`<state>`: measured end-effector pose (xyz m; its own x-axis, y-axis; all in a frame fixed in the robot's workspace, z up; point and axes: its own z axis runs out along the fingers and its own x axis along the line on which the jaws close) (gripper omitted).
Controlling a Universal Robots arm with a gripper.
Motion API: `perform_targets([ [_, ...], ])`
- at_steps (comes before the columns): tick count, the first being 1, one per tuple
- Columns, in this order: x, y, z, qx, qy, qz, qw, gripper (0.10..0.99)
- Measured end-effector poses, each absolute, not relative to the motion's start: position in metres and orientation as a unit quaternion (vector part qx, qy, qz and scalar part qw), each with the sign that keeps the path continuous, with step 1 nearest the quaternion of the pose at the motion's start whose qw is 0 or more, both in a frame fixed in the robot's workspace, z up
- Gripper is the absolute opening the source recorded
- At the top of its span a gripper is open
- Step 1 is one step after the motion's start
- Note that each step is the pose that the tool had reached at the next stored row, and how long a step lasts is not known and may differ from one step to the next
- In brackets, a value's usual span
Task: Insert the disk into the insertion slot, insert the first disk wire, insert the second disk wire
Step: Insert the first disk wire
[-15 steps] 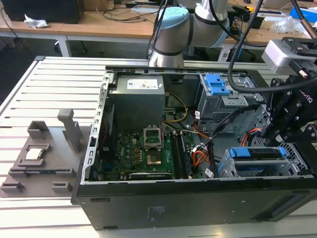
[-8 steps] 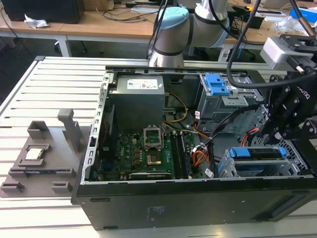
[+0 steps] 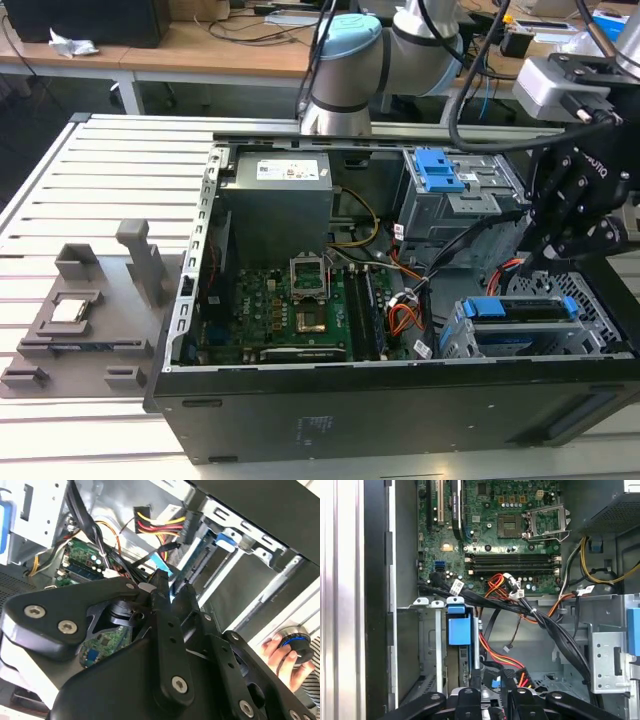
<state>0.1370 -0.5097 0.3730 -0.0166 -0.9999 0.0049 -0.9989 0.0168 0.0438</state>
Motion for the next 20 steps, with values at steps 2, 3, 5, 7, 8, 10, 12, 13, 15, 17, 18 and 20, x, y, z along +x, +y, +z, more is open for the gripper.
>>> perform_targets([
  [2,0.14,-0.504,0.373,0.701,-0.713,-0.012,0.02,0.302],
  [3,0.144,-0.501,0.373,0.701,-0.712,-0.01,0.021,0.302],
  [5,0.153,-0.498,0.372,0.702,-0.712,-0.009,0.024,0.302],
  [7,0.157,-0.498,0.372,0.702,-0.712,-0.007,0.026,0.302],
  [8,0.161,-0.498,0.372,0.704,-0.71,-0.006,0.027,0.302],
  [10,0.164,-0.498,0.371,0.714,-0.7,-0.005,0.028,0.302],
  [12,0.165,-0.497,0.37,0.73,-0.682,-0.004,0.029,0.302],
  [13,0.165,-0.498,0.369,0.743,-0.669,-0.004,0.029,0.302],
  [15,0.165,-0.498,0.368,0.764,-0.644,-0.003,0.029,0.302],
  [17,0.165,-0.498,0.367,0.776,-0.63,-0.002,0.029,0.302],
  [18,0.165,-0.498,0.366,0.783,-0.621,-0.002,0.029,0.302],
  [20,0.165,-0.498,0.364,0.796,-0.604,0.0,0.031,0.302],
])
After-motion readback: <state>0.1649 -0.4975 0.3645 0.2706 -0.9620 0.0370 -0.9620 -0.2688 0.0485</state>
